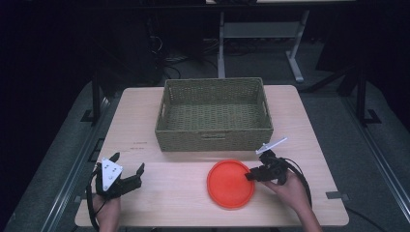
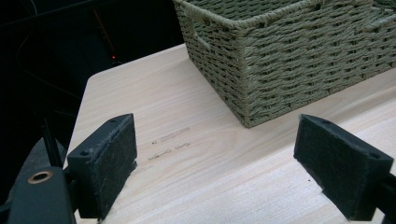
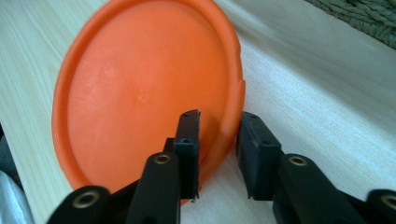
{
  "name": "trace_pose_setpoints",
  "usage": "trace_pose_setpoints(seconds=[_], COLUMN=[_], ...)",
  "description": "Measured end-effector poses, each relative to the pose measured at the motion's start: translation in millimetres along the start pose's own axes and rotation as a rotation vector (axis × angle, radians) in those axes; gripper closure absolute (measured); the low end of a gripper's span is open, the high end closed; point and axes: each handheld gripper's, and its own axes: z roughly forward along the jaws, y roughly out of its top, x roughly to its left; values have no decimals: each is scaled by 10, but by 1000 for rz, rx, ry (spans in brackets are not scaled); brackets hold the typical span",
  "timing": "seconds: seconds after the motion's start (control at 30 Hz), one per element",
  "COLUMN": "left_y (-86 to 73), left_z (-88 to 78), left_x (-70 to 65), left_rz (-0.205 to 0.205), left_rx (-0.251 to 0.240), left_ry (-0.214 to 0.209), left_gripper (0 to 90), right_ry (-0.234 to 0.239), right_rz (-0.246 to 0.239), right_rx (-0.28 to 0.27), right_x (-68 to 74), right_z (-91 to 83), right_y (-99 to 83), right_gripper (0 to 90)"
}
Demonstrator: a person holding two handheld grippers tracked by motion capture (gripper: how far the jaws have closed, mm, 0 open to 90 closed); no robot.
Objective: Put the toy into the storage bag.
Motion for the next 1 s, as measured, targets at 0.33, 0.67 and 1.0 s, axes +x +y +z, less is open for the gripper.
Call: trace_pose_setpoints(seconds=[0.33, 0.67, 1.0], left_y=[3, 5, 5], left_z=[-7, -5, -6], left_x=[5, -2, -8], left_rz=[5, 10, 13], left_rx=[-2, 1, 0], left_ry=[3, 4, 5], left_gripper=[127, 127, 127], right_ry=[2, 19, 19], right_rz=[-45, -55, -93], right_rx=[-42, -77, -106], right_x=[102, 227, 362], right_z=[-134, -282, -451], right_y=[72, 99, 139], right_gripper=[804, 822, 823])
